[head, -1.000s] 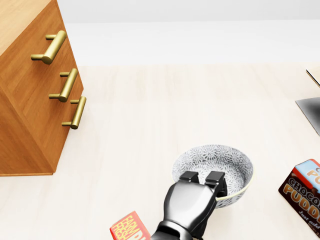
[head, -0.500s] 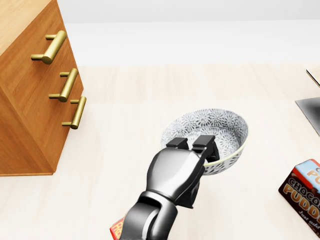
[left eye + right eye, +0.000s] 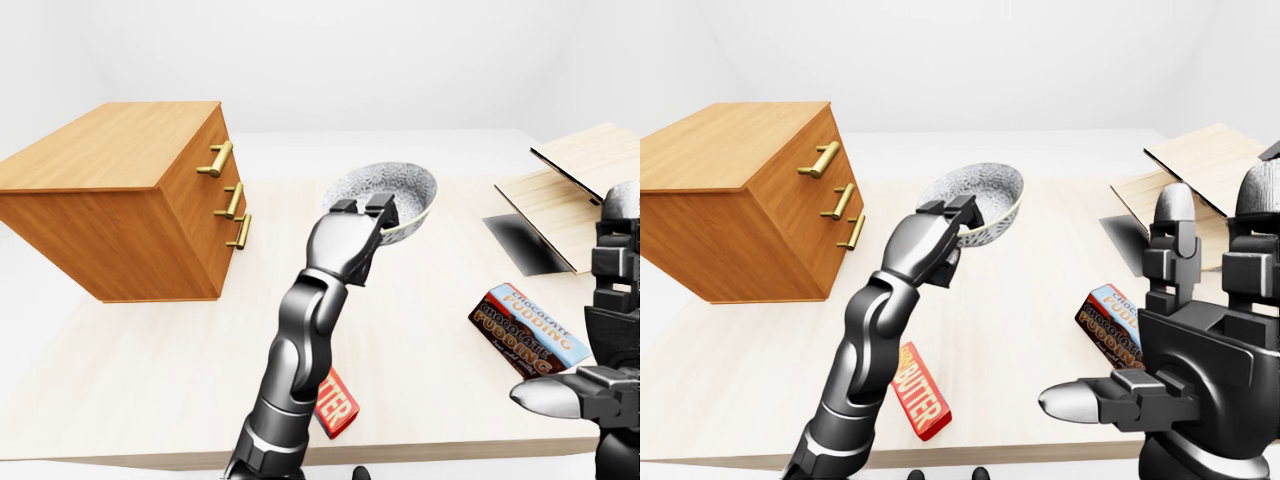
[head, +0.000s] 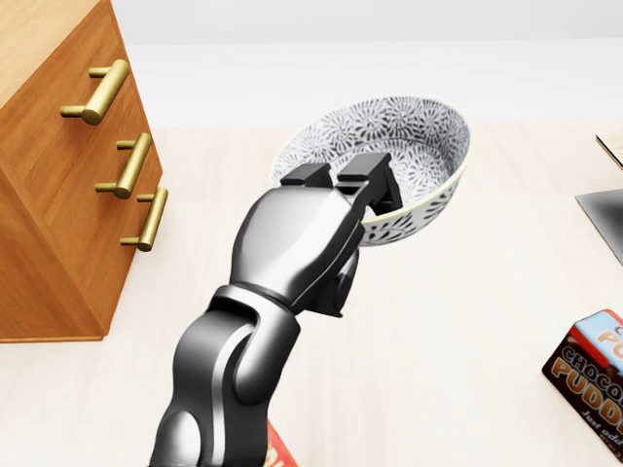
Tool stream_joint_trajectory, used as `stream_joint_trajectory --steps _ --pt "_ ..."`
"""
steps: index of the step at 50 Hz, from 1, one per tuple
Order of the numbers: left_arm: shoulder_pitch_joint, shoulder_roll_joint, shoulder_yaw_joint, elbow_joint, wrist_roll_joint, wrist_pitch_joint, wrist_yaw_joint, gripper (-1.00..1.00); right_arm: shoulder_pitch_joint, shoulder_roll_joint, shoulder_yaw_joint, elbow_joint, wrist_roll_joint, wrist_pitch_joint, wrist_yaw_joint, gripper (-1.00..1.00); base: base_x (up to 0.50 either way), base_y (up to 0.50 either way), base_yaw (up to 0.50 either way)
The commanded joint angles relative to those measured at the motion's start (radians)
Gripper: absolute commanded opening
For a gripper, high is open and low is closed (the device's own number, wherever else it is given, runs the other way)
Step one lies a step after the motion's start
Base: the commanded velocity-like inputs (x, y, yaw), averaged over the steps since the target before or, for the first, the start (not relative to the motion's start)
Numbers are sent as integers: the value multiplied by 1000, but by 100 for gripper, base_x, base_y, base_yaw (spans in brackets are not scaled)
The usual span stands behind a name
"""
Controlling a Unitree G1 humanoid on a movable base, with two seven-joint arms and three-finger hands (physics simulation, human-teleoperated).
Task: Close the top drawer of the cabinet and put the bowl on top of it.
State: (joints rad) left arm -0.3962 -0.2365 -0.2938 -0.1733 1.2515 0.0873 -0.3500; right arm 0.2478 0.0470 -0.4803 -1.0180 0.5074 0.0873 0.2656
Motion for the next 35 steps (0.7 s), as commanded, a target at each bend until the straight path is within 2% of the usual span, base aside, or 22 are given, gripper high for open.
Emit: stream_joint_trajectory --steps 1,6,9,13,19,22,28,29,35 --pt "-127 36 92 -122 37 0 -103 -100 14 15 45 4 -48 0 18 100 0 0 0" --pt "-199 84 148 -152 4 0 -145 -100 20 19 39 -4 -42 0 22 100 0 0 0" --pt "-244 135 187 -159 -19 0 -175 -100 14 17 46 4 -52 0 20 100 0 0 0" --pt "-297 198 238 -142 -67 0 -173 -100 18 20 60 6 -66 0 20 100 0 0 0" --pt "-340 275 270 -145 -119 0 -175 -100 16 19 61 12 -67 0 19 100 0 0 0" --pt "-357 298 278 -144 -130 0 -182 -100 20 19 57 5 -60 0 19 100 0 0 0" --pt "-410 343 303 -98 -178 0 -154 -100 20 21 57 4 -63 0 22 100 0 0 0" --pt "-420 362 311 -76 -185 0 -122 -100 18 21 60 7 -65 0 23 100 0 0 0" --pt "-458 407 338 -21 -248 0 -85 -100 21 21 64 6 -67 0 22 100 0 0 0"
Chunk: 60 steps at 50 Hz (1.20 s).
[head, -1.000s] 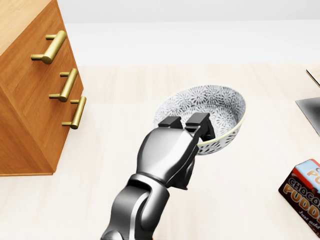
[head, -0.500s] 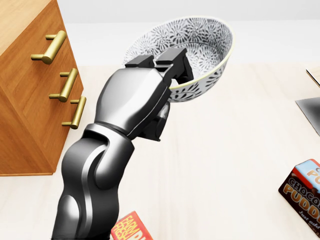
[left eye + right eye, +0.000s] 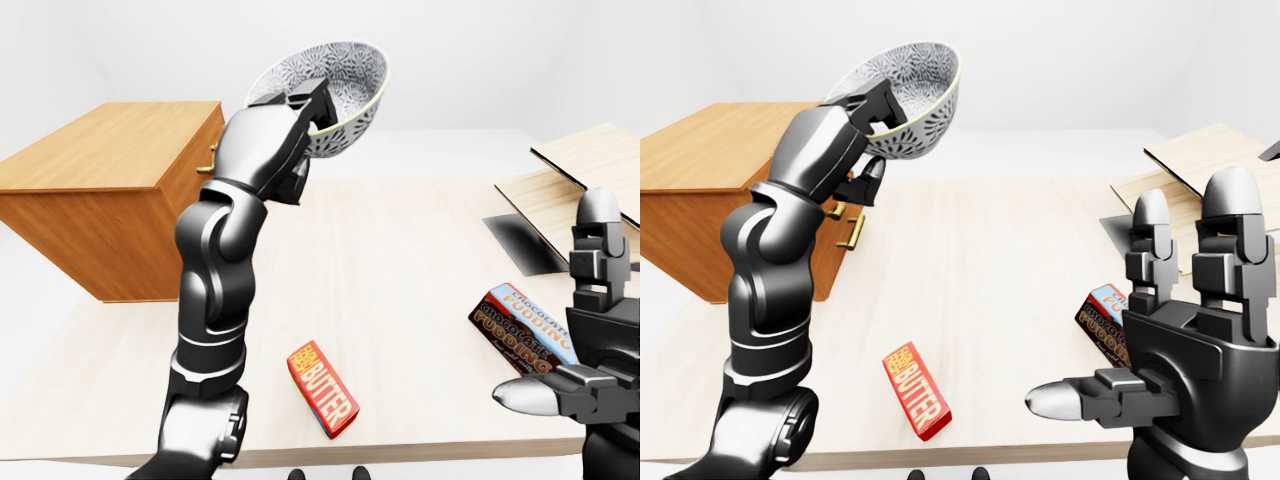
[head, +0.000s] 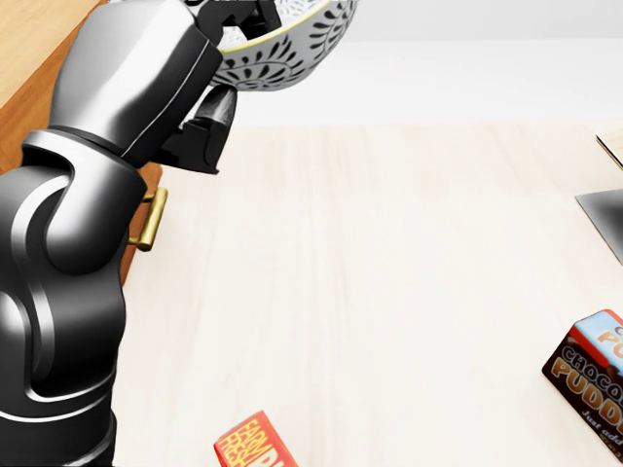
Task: Close the top drawer of the cabinet and put the bowl on top of it.
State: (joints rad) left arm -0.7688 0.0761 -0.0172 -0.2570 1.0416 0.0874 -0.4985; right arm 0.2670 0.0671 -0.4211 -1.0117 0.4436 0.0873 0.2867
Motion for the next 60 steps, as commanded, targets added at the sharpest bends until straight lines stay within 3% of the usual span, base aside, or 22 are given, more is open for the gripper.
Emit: stream_joint_trajectory --steps 1,15,20,31,46,60 --pt "-89 105 67 71 -49 0 75 -100 1 1 5 2 -4 0 2 100 0 0 0" --pt "-108 255 137 111 -110 0 75 -100 12 5 27 0 -20 0 7 100 0 0 0" --pt "-108 328 177 172 -137 0 130 -100 13 8 36 4 -30 0 9 100 0 0 0" --pt "-109 422 208 355 -229 0 241 -100 12 3 80 39 -69 0 4 100 0 0 0" --pt "-153 564 260 456 -320 0 248 -100 16 -2 126 68 -105 0 -6 100 0 0 0" --pt "-190 646 263 596 -324 0 287 -100 27 -1 138 69 -113 0 -4 100 0 0 0"
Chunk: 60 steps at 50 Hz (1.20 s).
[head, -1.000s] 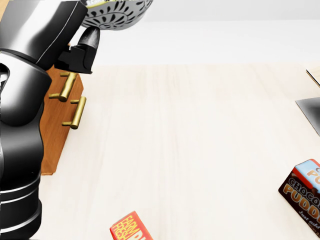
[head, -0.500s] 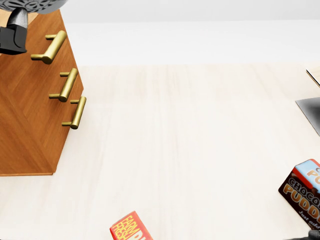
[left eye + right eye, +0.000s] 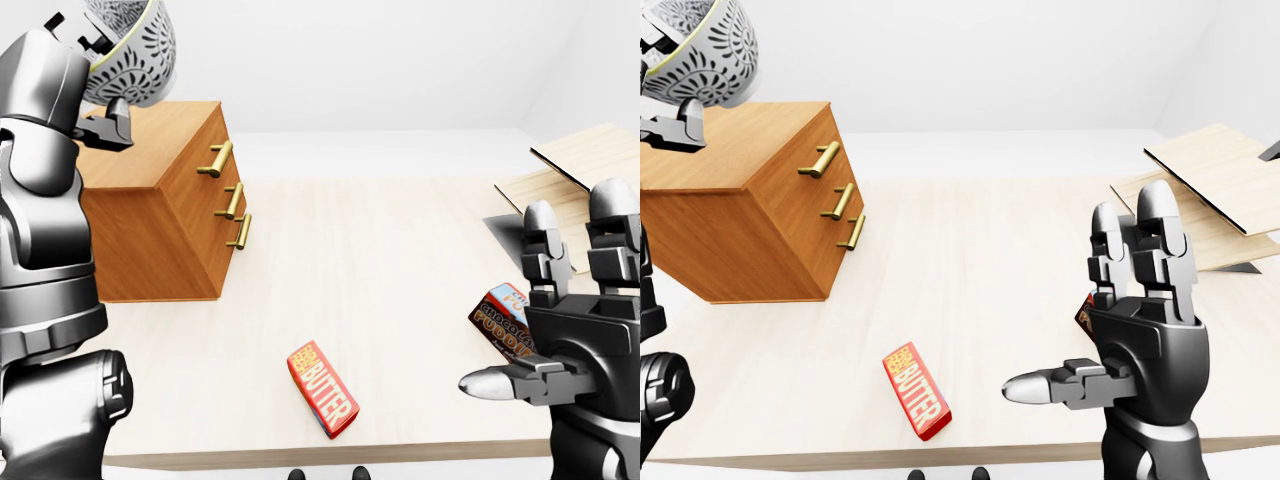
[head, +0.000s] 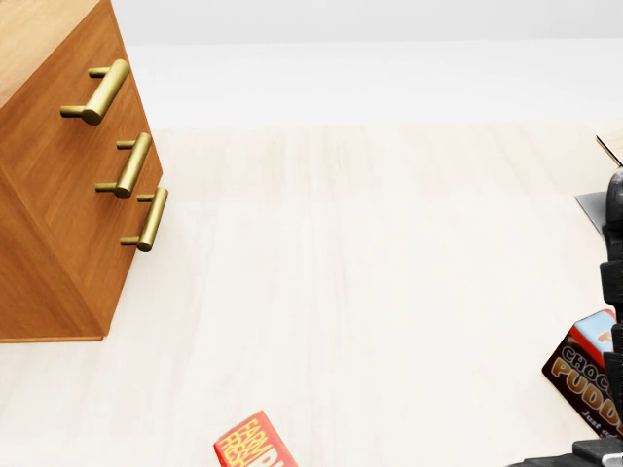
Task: Close the top drawer of the cabinet and put the bowl on top of it.
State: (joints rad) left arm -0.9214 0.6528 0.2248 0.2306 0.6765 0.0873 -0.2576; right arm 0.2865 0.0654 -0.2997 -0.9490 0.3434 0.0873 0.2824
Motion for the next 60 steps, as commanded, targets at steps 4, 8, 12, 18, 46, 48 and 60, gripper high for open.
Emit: stream_joint_trajectory --steps 4,8,12,18,46,48,60 --pt "-66 76 6 232 25 0 91 -100 2 -2 23 16 -20 0 -3 100 0 0 0" --pt "-97 80 -5 316 20 0 123 -100 4 -2 23 13 -18 0 -5 100 0 0 0" --pt "-156 85 -21 441 9 0 161 -100 7 -2 24 8 -18 0 -5 100 0 0 0" --pt "-223 86 -46 551 17 0 186 -100 8 -3 27 11 -21 0 -3 100 0 0 0" --pt "-434 39 -127 971 87 0 402 -100 12 -10 88 61 -70 0 -10 100 0 0 0" --pt "-437 26 -130 993 93 0 417 -100 11 -12 86 60 -68 0 -13 100 0 0 0" --pt "-418 -11 -136 1027 105 0 442 -100 5 -16 83 63 -63 0 -15 100 0 0 0"
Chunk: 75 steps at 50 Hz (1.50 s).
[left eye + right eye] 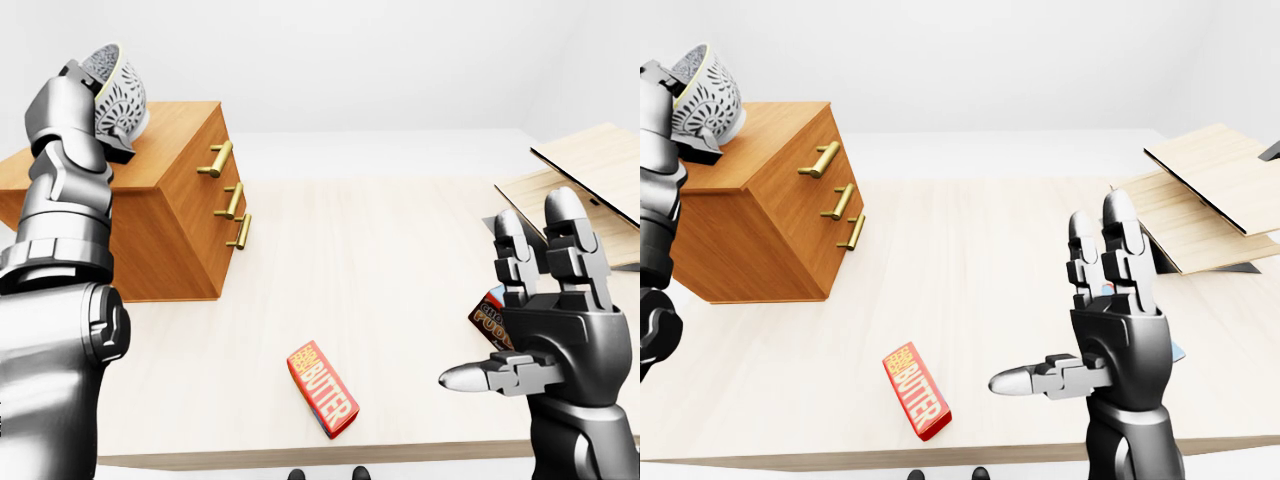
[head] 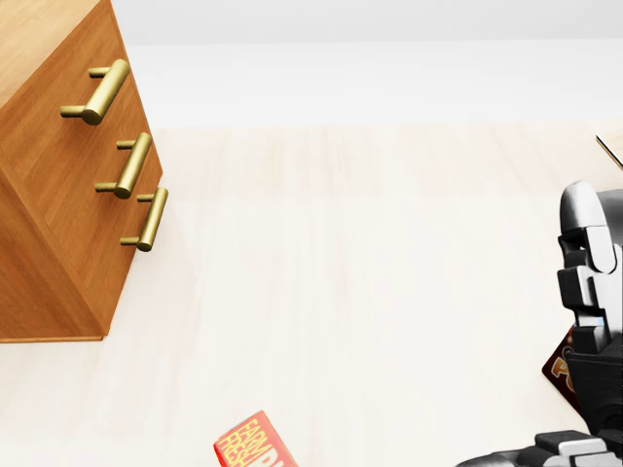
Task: Close the top drawer of the cabinet and put the bowl on top of it.
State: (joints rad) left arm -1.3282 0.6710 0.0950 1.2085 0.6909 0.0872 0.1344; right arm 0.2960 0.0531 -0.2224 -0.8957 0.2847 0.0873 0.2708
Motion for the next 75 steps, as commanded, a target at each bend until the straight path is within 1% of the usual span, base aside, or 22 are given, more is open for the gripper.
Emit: stream_joint_trajectory --steps 1,6,10,16,22,23,24,25,42,57,62,64,65,67,69,70,71,72,73,75 --pt "-10 -31 -7 52 92 0 51 -100 -4 -3 9 12 -8 0 -3 100 0 0 0" --pt "-3 -36 -5 64 93 0 56 -100 -1 -4 -4 1 7 0 -2 100 0 0 0" --pt "3 -40 -7 66 95 0 63 -100 2 -2 2 4 0 0 0 100 0 0 0" --pt "14 -43 -7 73 99 0 67 -100 -7 -4 -19 -4 16 0 -1 100 0 0 0" --pt "14 -47 -4 75 93 0 63 -100 -9 -3 -10 2 7 0 -3 100 0 0 0" --pt "14 -47 -5 75 93 0 62 -91 -11 -4 -13 2 9 0 -3 100 0 0 0" --pt "15 -47 -6 75 94 0 62 -69 -11 -4 -13 2 11 0 -3 100 0 0 0" --pt "18 -48 -10 75 99 0 60 100 -13 -5 -15 1 12 0 -4 100 0 0 0" --pt "14 -37 -6 69 98 0 43 100 -11 -4 -11 1 5 0 -4 100 0 0 0" --pt "17 -36 -6 70 101 0 46 100 -6 -2 -10 -2 3 0 -2 100 0 0 0" --pt "17 -31 -3 62 95 0 34 100 -8 -4 -16 -5 10 0 -2 100 0 0 0" --pt "18 -29 12 42 68 0 20 100 -10 -4 -16 -4 9 0 -2 100 0 0 0" --pt "18 -27 10 32 65 0 12 100 -11 -4 -16 -3 8 0 -2 100 0 0 0" --pt "15 -15 36 -20 13 0 -33 100 -17 -5 -21 -1 12 0 -5 100 0 0 0" --pt "17 -9 35 -43 -1 0 -43 100 -20 -6 -21 0 11 0 -6 100 0 0 0" --pt "4 13 62 -101 -30 0 -31 100 -19 -5 -15 4 6 0 -6 100 0 0 0" --pt "3 20 77 -131 -63 0 -48 100 -18 -4 -10 7 -1 0 -7 100 0 0 0" --pt "3 28 95 -185 -103 0 -87 100 -16 -4 -7 8 -1 0 -6 100 0 0 0" --pt "9 30 89 -199 -114 0 -91 100 -16 -5 -7 8 -1 0 -7 100 0 0 0" --pt "40 41 111 -346 -163 0 -132 100 -24 -7 -6 19 -2 0 -9 100 0 0 0"
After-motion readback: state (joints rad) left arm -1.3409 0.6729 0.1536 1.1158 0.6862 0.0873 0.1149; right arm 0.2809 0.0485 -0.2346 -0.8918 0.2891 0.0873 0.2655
